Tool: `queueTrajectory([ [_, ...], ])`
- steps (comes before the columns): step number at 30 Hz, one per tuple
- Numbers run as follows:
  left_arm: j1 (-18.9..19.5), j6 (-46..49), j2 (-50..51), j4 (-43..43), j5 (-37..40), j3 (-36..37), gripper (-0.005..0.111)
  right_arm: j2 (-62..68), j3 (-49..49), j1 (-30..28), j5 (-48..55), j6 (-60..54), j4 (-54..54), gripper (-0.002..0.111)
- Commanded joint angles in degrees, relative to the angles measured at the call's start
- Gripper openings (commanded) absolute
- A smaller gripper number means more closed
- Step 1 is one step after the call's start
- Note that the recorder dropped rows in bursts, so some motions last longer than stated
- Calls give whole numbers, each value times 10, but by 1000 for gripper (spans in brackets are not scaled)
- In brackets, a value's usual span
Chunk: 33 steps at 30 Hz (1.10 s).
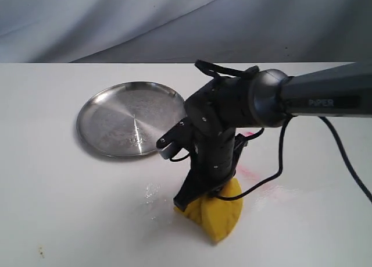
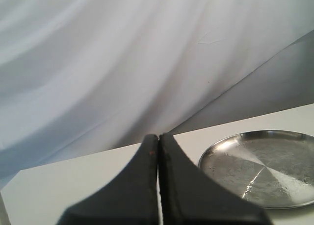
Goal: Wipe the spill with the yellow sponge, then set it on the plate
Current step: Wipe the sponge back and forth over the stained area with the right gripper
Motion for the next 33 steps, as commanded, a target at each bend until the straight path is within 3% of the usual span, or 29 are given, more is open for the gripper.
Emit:
queueTrajectory([
  [1,1,-6,-2,-4,-4,-2,0,47,-57,-11,-16,12,57,0],
  [8,1,-6,-2,-4,-4,-2,0,58,-71,-205,18,18,-5,0],
  [17,1,-6,-2,-4,-4,-2,0,55,-60,-344,60,16,-19,0],
  [23,1,-6,-2,-4,-4,-2,0,14,37,-348,30,12,-17,0],
  [28,1,-6,-2,-4,-4,-2,0,-39,130,-309,-29,12,35,0],
  [33,1,-6,-2,-4,-4,-2,0,-56,157,-137,-37,27,46,0],
])
